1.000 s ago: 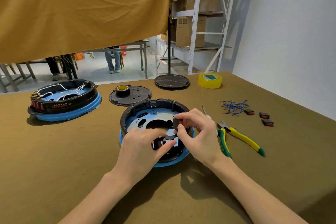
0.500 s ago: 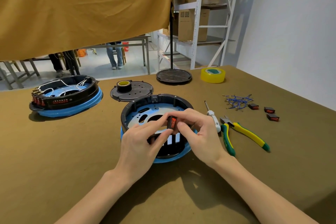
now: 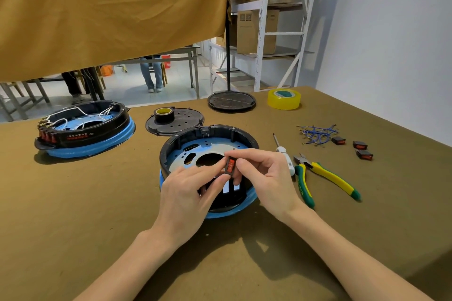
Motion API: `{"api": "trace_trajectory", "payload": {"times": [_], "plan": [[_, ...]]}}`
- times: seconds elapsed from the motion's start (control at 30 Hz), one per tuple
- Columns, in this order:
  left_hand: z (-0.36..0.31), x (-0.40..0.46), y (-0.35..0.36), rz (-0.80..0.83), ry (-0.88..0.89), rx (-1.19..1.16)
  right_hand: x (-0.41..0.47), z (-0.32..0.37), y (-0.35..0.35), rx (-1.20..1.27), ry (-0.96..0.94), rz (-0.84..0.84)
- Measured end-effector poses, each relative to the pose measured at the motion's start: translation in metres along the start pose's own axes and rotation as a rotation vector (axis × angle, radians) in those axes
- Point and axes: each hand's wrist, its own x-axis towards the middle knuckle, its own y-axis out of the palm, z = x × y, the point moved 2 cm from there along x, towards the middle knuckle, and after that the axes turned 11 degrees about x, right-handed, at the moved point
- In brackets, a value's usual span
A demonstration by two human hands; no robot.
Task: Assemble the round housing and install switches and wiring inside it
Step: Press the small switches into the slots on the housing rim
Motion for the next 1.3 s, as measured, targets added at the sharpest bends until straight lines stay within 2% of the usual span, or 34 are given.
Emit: {"api": "trace_trajectory", "payload": {"times": [0.23,1.07,1.2,1.3], "plan": [[-0.002,0.006,0.003,0.041,0.012,0.001,0.001,0.003,-0.003,-0.018,0.042,0.008],[-0.006,0.008,0.013,-0.004,0.060,0.025,0.001,0.007,-0.024,-0.035,0.141,0.071],[-0.006,0.006,0.013,0.011,0.091,0.023,-0.002,0.012,-0.027,-0.086,0.174,0.148],[-0.005,0.005,0.013,0.026,0.100,0.026,-0.007,0.014,-0.030,-0.176,0.142,0.123]]}}
